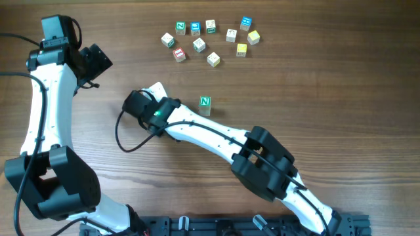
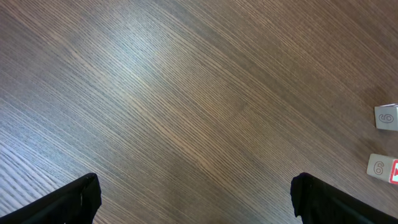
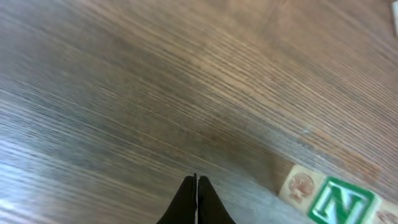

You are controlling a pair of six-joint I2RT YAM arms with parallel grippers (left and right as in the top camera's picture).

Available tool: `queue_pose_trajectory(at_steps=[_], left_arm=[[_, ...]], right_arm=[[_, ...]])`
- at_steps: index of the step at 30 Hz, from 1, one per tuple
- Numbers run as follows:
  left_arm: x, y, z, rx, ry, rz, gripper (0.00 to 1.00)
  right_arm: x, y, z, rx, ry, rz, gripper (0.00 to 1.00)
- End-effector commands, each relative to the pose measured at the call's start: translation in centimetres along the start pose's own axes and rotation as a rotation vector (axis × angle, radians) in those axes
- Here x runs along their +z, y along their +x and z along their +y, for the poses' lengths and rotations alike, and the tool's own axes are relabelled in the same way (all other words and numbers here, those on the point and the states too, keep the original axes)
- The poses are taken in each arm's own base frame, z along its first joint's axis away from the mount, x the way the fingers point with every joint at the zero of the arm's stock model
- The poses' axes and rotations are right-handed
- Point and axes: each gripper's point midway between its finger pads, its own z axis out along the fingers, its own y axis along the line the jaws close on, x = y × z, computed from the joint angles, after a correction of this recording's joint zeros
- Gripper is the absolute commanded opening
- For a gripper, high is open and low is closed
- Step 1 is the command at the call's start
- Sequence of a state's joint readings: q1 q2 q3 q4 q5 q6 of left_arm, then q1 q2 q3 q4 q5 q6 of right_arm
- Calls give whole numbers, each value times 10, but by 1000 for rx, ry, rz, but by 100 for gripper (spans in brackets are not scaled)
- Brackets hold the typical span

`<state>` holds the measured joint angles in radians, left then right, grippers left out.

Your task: Form a tower

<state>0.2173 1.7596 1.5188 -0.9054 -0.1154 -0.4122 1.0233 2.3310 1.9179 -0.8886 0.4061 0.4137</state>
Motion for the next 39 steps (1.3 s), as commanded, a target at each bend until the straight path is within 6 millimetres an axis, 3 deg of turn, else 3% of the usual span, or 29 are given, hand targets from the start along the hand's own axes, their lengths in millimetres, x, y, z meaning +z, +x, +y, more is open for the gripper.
queue_pose_trajectory(at_steps=[1, 7, 12, 20, 29, 39], left_arm=[[-10, -8, 0, 5, 6, -34, 100], [-10, -8, 0, 5, 6, -34, 100], [-10, -8, 0, 5, 6, -34, 100], [-10, -8, 0, 5, 6, -34, 100], [-10, -8, 0, 5, 6, -35, 100], [-10, -8, 0, 5, 6, -35, 100]], right_arm=[[25, 16, 1, -105, 55, 36, 5], [41, 28, -3, -173, 101, 73, 5], [38, 33, -25, -290, 218, 97, 5], [40, 40, -36, -406, 277, 136, 4], [41, 53, -44, -439, 306, 187, 5], [41, 52, -44, -431, 310, 182, 5]])
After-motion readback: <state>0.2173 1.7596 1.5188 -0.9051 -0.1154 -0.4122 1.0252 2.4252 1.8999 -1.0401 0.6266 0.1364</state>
